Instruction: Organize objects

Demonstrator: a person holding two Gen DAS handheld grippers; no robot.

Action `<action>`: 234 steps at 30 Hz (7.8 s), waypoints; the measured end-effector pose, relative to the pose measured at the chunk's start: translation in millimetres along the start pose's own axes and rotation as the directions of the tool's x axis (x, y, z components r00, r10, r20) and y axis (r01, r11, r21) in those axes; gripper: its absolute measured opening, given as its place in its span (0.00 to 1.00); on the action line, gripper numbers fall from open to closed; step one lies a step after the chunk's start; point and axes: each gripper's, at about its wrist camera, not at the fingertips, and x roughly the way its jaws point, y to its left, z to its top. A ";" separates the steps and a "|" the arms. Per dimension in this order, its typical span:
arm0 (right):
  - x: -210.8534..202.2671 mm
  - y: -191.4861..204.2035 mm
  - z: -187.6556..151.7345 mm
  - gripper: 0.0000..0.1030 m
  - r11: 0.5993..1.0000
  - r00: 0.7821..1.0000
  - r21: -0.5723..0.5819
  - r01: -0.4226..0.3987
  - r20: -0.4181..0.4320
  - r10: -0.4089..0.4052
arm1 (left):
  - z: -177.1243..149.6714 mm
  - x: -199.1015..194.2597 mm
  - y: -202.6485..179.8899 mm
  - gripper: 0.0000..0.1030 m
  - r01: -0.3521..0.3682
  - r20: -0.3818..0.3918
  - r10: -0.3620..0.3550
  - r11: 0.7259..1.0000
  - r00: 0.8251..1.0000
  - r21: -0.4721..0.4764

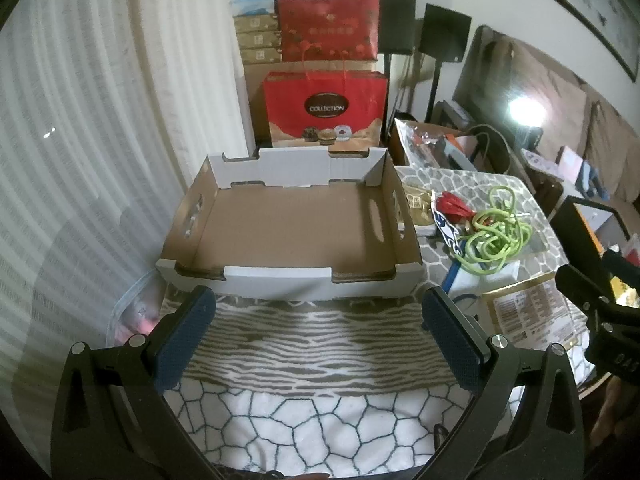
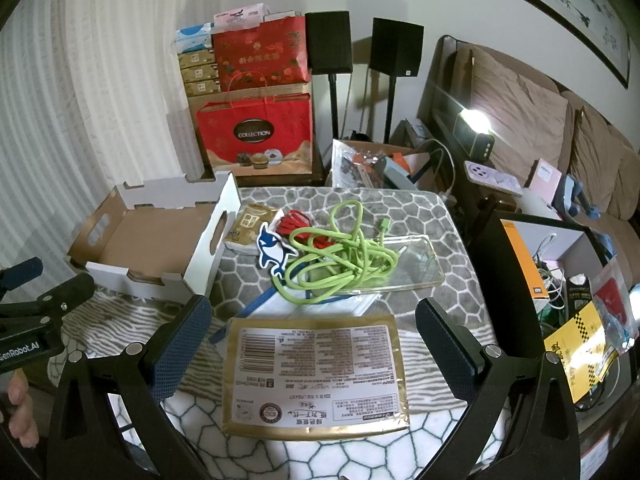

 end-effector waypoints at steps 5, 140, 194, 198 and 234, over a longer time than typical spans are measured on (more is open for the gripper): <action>0.0 0.1 0.3 1.00 1.000 1.000 0.000 -0.001 0.000 0.001 | -0.4 0.0 -0.1 1.00 -0.002 0.000 0.002 1.000 1.000 -0.001; 37.8 -46.2 -4.1 0.73 0.996 0.973 0.014 -0.089 -0.215 0.090 | 0.1 105.8 155.1 0.82 -0.123 -0.208 0.087 0.979 0.974 -0.162; 55.0 -112.0 -88.0 0.64 0.829 0.870 0.464 -0.312 -0.210 0.445 | -8.9 118.8 148.0 0.19 -0.061 -0.248 0.022 0.986 0.969 -0.152; 62.3 -102.5 -92.0 0.62 0.788 0.840 0.505 -0.352 -0.202 0.504 | -8.0 119.4 147.4 0.20 -0.065 -0.250 0.026 0.987 0.968 -0.149; 5.4 -32.1 38.1 0.22 0.921 0.930 0.139 -0.365 0.008 0.368 | -7.6 118.3 152.4 0.20 -0.040 -0.247 -0.007 0.982 0.969 -0.185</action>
